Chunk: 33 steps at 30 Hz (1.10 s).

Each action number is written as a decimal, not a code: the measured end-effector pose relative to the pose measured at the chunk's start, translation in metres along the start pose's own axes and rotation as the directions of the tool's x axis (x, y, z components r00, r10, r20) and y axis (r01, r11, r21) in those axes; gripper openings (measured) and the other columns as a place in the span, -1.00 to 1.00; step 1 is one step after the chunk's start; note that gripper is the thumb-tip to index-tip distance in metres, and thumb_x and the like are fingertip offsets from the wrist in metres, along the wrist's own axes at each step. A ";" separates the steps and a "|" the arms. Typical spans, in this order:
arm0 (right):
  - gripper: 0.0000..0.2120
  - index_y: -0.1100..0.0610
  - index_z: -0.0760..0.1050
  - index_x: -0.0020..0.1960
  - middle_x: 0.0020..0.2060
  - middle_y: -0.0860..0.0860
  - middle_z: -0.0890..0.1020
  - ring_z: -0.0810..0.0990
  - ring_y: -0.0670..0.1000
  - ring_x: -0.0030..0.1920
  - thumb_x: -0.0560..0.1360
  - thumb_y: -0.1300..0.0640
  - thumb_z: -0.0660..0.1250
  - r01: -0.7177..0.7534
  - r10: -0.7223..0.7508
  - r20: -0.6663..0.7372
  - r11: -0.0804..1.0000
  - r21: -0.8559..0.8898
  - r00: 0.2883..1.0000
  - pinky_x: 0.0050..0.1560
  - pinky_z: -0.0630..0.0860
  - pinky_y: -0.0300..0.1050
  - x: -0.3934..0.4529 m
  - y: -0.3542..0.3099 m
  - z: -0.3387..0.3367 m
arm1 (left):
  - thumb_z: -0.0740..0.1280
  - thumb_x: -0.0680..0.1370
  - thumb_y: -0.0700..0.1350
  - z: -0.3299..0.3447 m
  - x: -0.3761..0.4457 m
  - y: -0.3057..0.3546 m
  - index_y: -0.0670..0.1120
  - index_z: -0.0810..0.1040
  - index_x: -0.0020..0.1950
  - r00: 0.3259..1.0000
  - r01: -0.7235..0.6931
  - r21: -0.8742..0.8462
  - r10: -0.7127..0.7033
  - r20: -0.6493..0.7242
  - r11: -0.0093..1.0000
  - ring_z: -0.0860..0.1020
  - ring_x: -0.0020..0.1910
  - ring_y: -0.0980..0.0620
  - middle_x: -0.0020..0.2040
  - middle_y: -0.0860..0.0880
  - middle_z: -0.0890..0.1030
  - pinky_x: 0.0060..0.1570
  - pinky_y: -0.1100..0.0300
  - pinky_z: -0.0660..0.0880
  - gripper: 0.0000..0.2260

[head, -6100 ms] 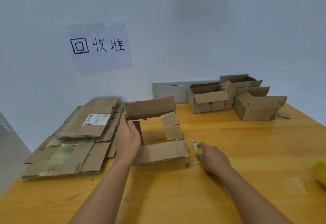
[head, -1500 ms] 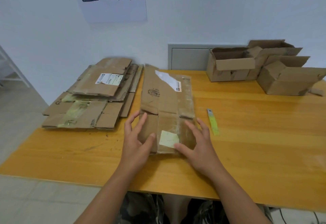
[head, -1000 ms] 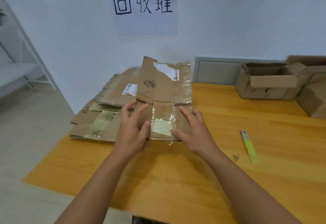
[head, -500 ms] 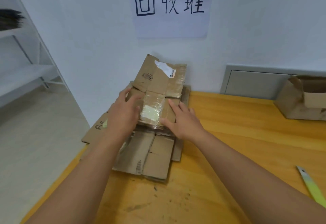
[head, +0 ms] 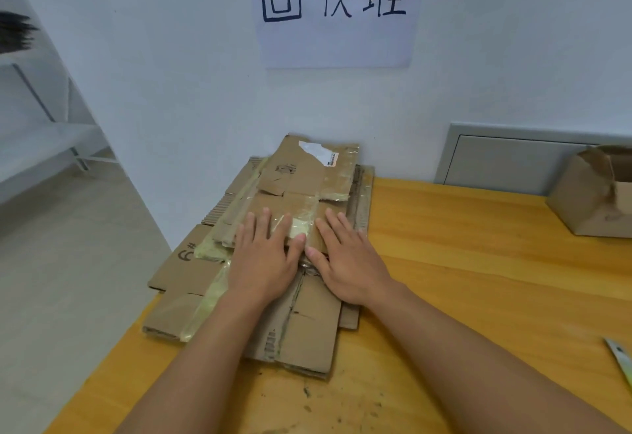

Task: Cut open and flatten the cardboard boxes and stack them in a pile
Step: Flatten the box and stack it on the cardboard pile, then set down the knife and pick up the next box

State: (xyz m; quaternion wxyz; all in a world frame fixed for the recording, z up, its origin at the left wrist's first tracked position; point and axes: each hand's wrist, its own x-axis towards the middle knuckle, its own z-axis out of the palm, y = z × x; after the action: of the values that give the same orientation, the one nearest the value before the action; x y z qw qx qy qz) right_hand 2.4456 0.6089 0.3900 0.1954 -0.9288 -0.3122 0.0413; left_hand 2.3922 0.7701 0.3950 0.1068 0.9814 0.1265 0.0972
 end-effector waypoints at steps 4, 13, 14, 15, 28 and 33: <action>-0.36 -0.04 -0.12 0.63 0.60 -0.11 -0.19 -0.24 -0.08 0.58 0.64 -0.29 -0.09 -0.015 0.015 0.017 1.000 0.004 1.000 0.58 -0.14 0.13 0.000 0.000 -0.003 | -0.05 0.66 0.22 -0.006 0.001 0.004 0.11 0.08 0.60 0.998 0.033 -0.006 -0.033 0.053 0.999 -0.14 0.60 -0.10 0.63 -0.08 -0.03 0.53 -0.02 -0.20 -0.48; -0.37 0.01 -0.10 0.63 0.62 -0.02 -0.04 -0.09 0.03 0.60 0.67 -0.10 0.09 0.026 -0.027 -0.056 1.000 -0.006 0.998 0.57 -0.03 0.11 -0.036 -0.001 -0.043 | -0.06 0.68 0.16 -0.033 -0.020 0.036 0.03 0.11 0.60 0.996 0.072 0.052 -0.069 -0.050 0.996 0.21 0.51 -0.12 0.55 -0.10 0.25 0.46 -0.08 0.13 -0.49; -0.38 0.01 -0.06 0.62 0.61 -0.01 0.02 -0.04 0.04 0.60 0.67 -0.08 0.11 0.030 -0.030 -0.073 1.000 0.001 0.997 0.56 0.00 0.10 -0.048 0.004 -0.048 | -0.04 0.68 0.15 -0.035 -0.025 0.043 0.01 0.14 0.60 0.995 0.060 0.041 -0.056 -0.084 0.997 0.24 0.51 -0.12 0.54 -0.10 0.28 0.46 -0.08 0.14 -0.50; -0.40 0.01 0.00 0.62 0.60 0.00 0.09 0.02 0.05 0.59 0.66 -0.07 0.13 0.028 -0.028 -0.085 1.000 0.005 0.996 0.55 0.05 0.09 -0.060 0.011 -0.055 | -0.01 0.68 0.14 -0.037 -0.031 0.051 -0.01 0.21 0.57 0.992 0.029 0.037 -0.024 -0.122 0.999 0.26 0.49 -0.12 0.52 -0.10 0.31 0.45 -0.08 0.17 -0.51; -0.59 0.03 0.38 0.45 0.37 -0.04 0.45 0.33 -0.01 0.41 0.63 -0.04 0.21 -0.200 0.213 -0.246 0.977 0.078 0.946 0.38 0.32 -0.05 -0.248 0.179 -0.146 | 0.12 0.57 0.16 0.006 -0.104 0.267 -0.05 0.55 0.30 0.812 -0.584 -0.204 0.564 -0.150 0.786 0.50 0.23 -0.03 0.23 -0.01 0.55 0.20 0.00 0.46 -0.55; -0.60 0.04 0.39 0.44 0.37 -0.02 0.45 0.33 0.00 0.41 0.63 -0.04 0.21 -0.365 0.377 -0.284 0.926 0.094 0.882 0.38 0.30 -0.07 -0.288 0.250 -0.169 | 0.28 0.61 0.02 0.034 -0.083 0.351 -0.05 0.49 0.37 0.796 -0.593 -0.314 0.599 -0.089 0.741 0.45 0.28 0.00 0.28 0.00 0.50 0.23 0.13 0.37 -0.65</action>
State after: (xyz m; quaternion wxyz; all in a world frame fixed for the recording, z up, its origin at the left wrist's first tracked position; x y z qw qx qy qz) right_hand 2.3895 0.1985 0.4359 0.2459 -0.9630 -0.0951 -0.0561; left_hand 2.4004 0.4100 0.4314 0.2318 0.9393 -0.2124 0.1372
